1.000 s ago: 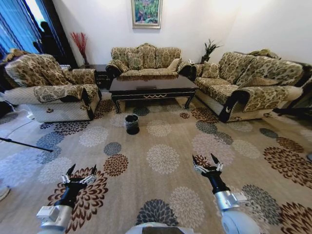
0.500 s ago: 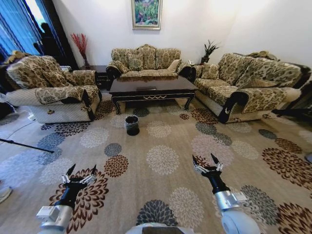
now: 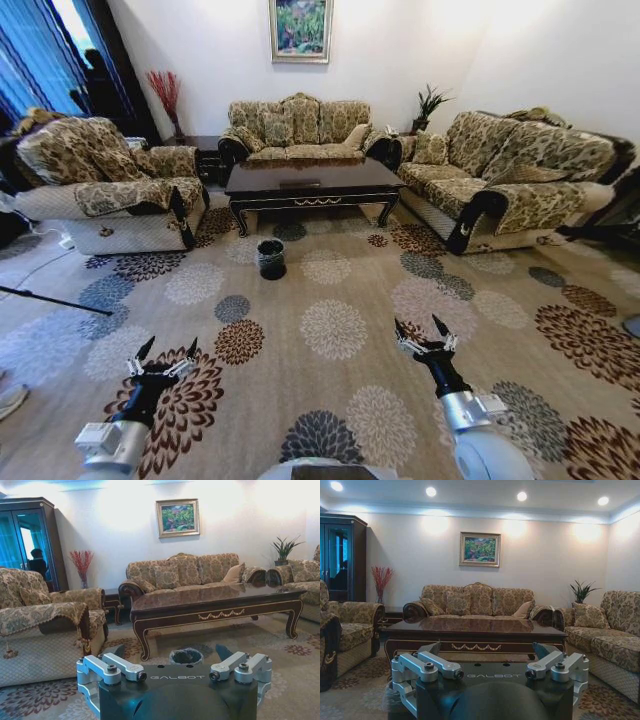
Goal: Move to the front of the table and pick up the trash from the floor, then place it into the trash bin.
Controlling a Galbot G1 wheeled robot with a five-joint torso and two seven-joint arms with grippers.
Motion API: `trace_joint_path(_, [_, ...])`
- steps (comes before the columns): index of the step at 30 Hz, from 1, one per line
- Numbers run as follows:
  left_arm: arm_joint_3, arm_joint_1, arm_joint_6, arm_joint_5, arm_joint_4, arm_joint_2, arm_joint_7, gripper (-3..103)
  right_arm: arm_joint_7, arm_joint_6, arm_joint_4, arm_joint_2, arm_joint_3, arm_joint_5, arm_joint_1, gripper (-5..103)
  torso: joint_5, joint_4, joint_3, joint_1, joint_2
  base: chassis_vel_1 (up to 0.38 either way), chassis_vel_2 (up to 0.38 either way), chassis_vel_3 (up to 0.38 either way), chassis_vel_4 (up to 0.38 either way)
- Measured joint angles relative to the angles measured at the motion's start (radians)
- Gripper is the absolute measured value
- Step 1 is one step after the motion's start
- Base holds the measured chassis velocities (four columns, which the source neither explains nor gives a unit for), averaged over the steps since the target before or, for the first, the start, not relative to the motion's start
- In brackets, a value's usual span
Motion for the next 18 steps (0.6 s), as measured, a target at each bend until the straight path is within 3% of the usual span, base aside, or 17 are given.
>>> trace_joint_path(18, [0.000,0.000,0.000,0.000,0.000,0.000,0.000,100,0.000,0.000,0.000,0.000,0.000,0.000,0.000,100,0.0000,0.0000,0.049,0.040,0.088,0.000,0.000,0.000,0.000])
